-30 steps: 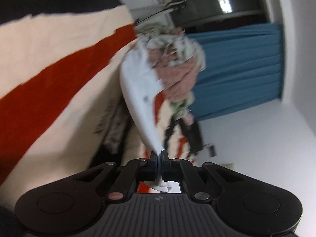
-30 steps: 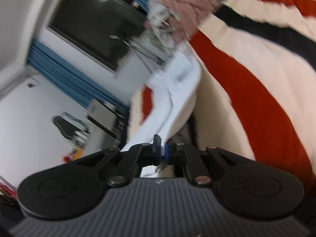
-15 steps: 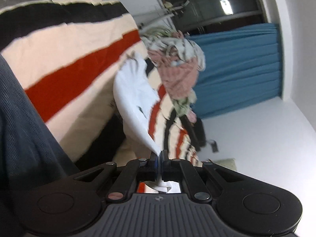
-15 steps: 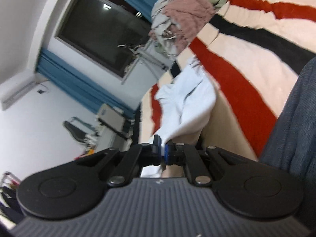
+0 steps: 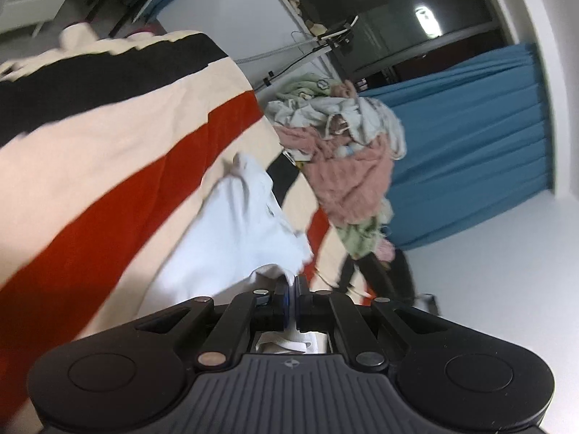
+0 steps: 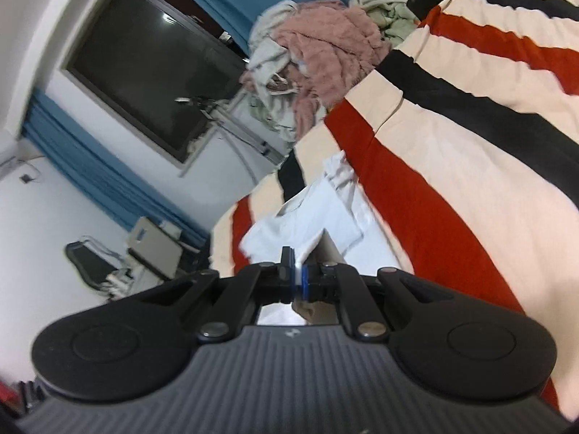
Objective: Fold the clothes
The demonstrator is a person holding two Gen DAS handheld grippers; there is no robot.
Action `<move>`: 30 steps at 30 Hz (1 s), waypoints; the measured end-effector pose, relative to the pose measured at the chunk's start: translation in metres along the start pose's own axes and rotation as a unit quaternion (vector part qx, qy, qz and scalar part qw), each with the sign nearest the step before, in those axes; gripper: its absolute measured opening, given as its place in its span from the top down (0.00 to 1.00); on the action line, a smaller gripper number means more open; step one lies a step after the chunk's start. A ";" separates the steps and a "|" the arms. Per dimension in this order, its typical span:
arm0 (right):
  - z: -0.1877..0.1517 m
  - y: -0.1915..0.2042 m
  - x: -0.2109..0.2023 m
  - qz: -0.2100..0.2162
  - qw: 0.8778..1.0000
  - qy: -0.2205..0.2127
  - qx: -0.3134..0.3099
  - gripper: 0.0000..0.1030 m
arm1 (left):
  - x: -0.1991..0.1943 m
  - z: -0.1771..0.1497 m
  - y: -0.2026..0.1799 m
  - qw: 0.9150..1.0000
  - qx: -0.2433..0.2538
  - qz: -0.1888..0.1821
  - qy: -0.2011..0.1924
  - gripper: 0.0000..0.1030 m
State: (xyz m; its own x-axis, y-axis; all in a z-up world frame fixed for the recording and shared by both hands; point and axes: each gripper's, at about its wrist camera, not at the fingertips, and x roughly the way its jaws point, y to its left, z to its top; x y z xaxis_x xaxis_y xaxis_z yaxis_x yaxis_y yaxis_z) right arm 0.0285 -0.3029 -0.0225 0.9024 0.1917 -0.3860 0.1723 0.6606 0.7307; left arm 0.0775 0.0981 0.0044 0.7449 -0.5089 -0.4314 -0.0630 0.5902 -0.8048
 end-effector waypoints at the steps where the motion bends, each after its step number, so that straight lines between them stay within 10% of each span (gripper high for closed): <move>1: 0.007 0.001 0.021 -0.009 1.000 0.004 -0.007 0.93 | 0.021 0.010 -0.004 1.000 0.012 0.008 0.000 0.97; 16: 0.040 -0.033 0.215 -0.072 0.986 0.040 -0.143 0.90 | 0.246 0.066 0.009 0.969 0.226 0.100 0.014 0.95; 18: 0.042 -0.039 0.233 -0.077 0.983 0.046 -0.159 0.78 | 0.249 0.060 0.007 0.964 0.246 0.105 0.017 0.74; 20: 0.039 -0.036 0.228 -0.067 0.982 0.051 -0.170 0.23 | 0.243 0.051 0.002 0.956 0.272 0.103 0.021 0.42; 21: 0.037 -0.032 0.221 -0.062 0.981 0.042 -0.180 0.15 | 0.240 0.046 -0.001 0.953 0.285 0.102 0.023 0.30; 25: 0.026 -0.011 0.187 -0.052 0.973 0.021 -0.226 0.16 | 0.202 0.022 -0.009 0.945 0.314 0.089 0.021 0.22; 30: 0.000 0.001 0.133 -0.045 0.974 0.025 -0.219 0.16 | 0.131 -0.006 0.012 0.970 0.232 0.057 0.043 0.19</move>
State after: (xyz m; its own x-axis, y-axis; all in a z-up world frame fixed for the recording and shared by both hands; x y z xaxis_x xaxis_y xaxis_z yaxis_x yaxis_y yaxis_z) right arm 0.1491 -0.2765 -0.0729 0.8685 0.1462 -0.4736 0.0551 0.9211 0.3855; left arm 0.1703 0.0353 -0.0644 0.6917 -0.4614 -0.5556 0.1776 0.8544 -0.4884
